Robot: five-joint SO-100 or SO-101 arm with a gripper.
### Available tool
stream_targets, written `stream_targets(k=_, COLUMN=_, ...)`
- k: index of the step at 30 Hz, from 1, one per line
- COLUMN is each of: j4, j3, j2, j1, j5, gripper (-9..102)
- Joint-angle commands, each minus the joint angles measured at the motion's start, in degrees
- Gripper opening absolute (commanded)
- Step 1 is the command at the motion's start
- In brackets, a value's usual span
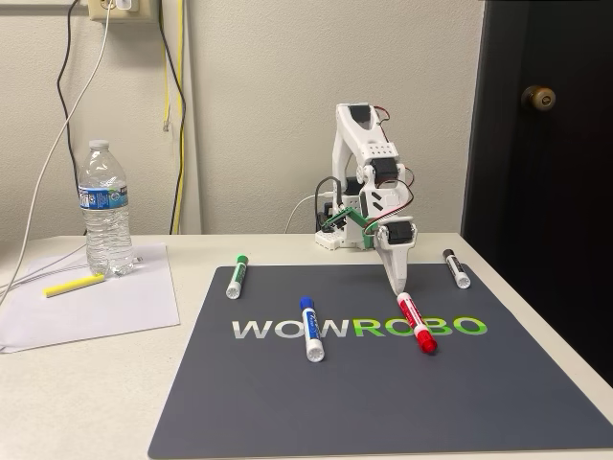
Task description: Pick up the red marker.
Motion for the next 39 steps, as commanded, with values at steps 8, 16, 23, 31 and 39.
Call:
stream_targets(k=8, j4=0.26, j3=-1.85, j2=0.79, j1=0.35, j5=-1.05, gripper=0)
stream_targets(k=16, j4=0.44, j3=-1.67, j2=1.14, j1=0.53, j5=-1.05, gripper=0)
stream_targets(k=23, j4=0.35, j3=-2.02, j2=0.97, j1=0.97, j5=-1.05, gripper=0)
stream_targets(k=31, j4=-0.18, j3=-2.02, j2=1.14, j1=1.05, j5=-0.7, gripper=0)
stream_targets(k=39, j4=-0.18, j3=-2.02, j2=1.41, j1=1.32, j5=-0.62, gripper=0)
